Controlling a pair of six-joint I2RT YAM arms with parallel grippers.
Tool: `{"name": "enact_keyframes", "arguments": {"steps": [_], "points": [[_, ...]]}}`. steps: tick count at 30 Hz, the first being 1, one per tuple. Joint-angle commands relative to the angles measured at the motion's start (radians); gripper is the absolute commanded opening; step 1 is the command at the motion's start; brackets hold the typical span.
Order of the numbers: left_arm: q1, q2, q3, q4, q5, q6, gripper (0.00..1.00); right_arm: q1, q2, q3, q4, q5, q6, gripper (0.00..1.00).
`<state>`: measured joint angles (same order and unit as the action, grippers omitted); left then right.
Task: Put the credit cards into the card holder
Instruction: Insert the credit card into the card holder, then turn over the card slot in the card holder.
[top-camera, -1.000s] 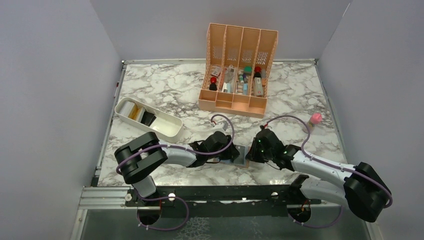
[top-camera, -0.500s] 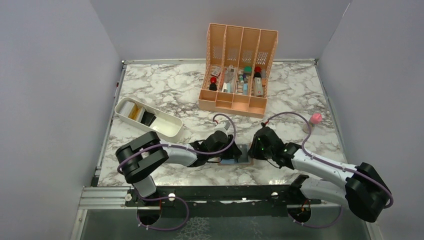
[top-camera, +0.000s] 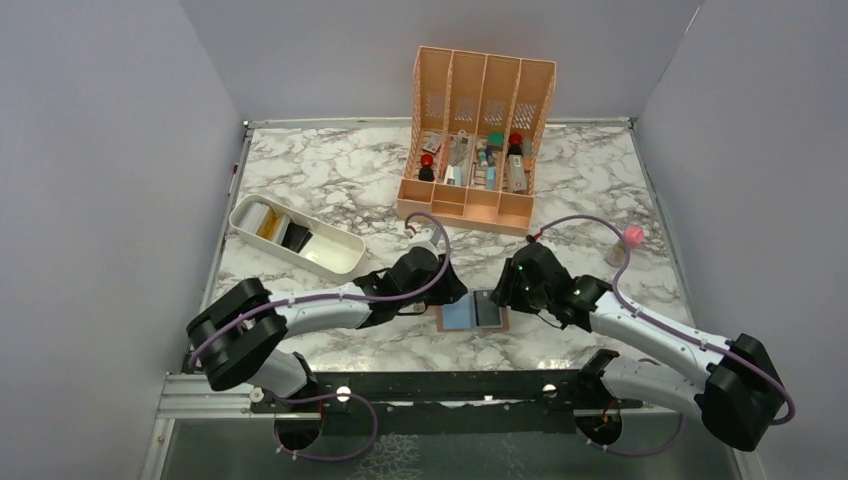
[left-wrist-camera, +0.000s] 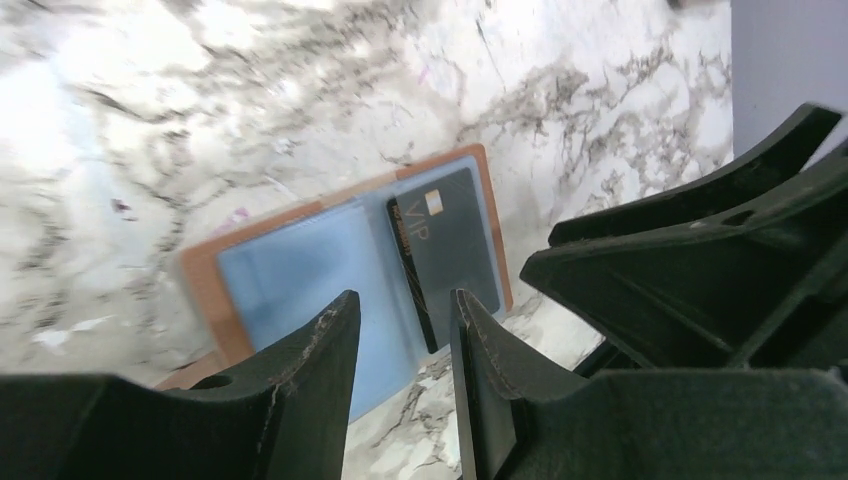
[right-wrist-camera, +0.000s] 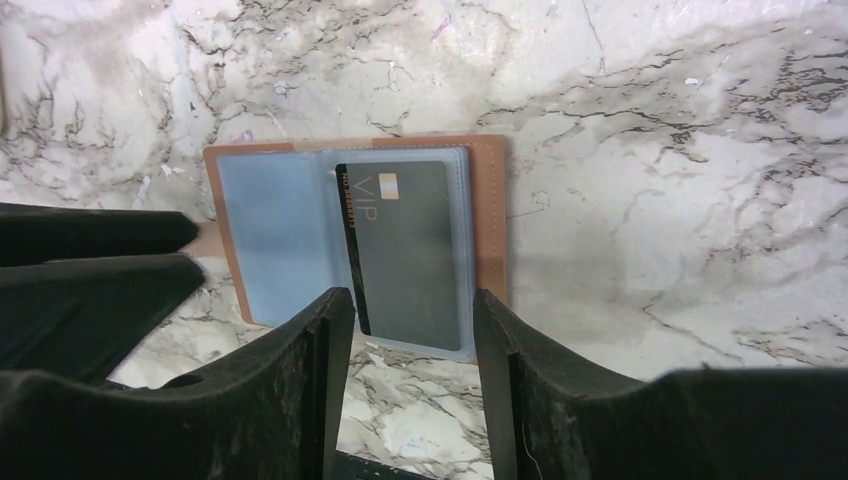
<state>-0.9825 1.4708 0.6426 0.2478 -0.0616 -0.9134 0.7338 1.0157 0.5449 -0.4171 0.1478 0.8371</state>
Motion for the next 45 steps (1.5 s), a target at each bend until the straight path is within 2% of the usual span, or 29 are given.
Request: {"name": "enact_keyframes", "arguments": {"steps": [1,5,9,13,19,25,35,45], "points": [[0.042,-0.147,-0.015,-0.131,-0.086,0.075,0.41,0.019,0.058,0.061,-0.025,-0.029,0.012,0.53],[0.062,-0.274,-0.034,-0.202,-0.124,0.134,0.41,0.059,0.098,0.087,-0.008,-0.008,0.028,0.48],[0.064,-0.380,-0.033,-0.280,-0.146,0.204,0.42,0.131,0.167,0.145,-0.015,0.042,0.053,0.47],[0.065,-0.467,-0.027,-0.359,-0.170,0.245,0.42,0.215,0.288,0.229,-0.049,0.113,0.075,0.50],[0.066,-0.594,-0.098,-0.375,-0.184,0.203,0.42,0.291,0.443,0.341,-0.095,0.190,0.092,0.56],[0.067,-0.657,-0.139,-0.404,-0.202,0.182,0.42,0.308,0.571,0.399,-0.133,0.233,0.106,0.57],[0.066,-0.696,-0.142,-0.429,-0.238,0.190,0.42,0.318,0.684,0.397,-0.085,0.205,0.089,0.59],[0.067,-0.702,-0.152,-0.427,-0.253,0.176,0.42,0.328,0.647,0.426,-0.143,0.221,0.112,0.59]]}}
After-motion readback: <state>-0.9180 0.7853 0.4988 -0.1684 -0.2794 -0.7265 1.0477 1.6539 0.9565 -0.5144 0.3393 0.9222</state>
